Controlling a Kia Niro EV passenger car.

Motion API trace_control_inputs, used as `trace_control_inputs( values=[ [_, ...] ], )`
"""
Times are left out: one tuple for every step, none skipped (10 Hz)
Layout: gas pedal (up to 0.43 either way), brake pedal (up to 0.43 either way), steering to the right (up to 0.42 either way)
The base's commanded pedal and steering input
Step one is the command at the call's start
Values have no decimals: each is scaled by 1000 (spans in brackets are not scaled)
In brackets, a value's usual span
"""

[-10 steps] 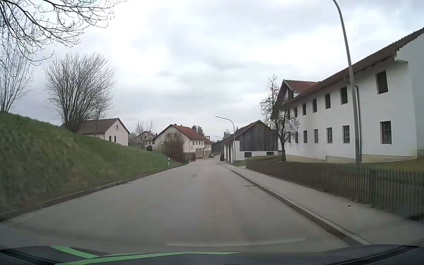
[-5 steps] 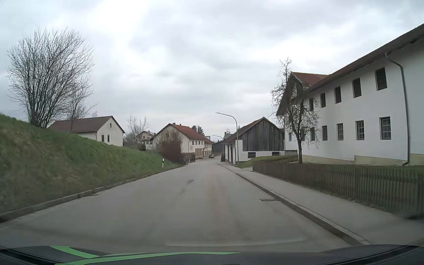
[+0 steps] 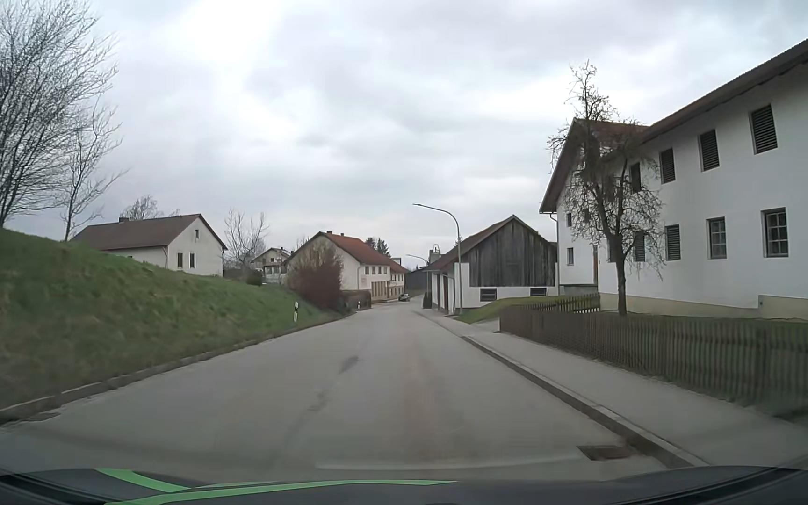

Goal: Follow the waypoints while adhering to traffic rules and regulations

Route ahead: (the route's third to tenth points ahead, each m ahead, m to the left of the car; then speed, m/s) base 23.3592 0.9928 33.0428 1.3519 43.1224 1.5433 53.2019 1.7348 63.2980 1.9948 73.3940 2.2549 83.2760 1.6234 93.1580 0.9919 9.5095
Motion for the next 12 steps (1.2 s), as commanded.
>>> trace_control_inputs(
  values=[
    [20, 0, 0],
    [20, 0, 0],
    [20, 0, 0],
    [20, 0, 0],
    [20, 0, 0],
    [20, 0, 0],
    [20, 0, 0],
    [20, 0, 0],
    [20, 0, 1],
    [20, 0, 1],
    [20, 0, 1],
    [20, 0, 1]
  ],
)
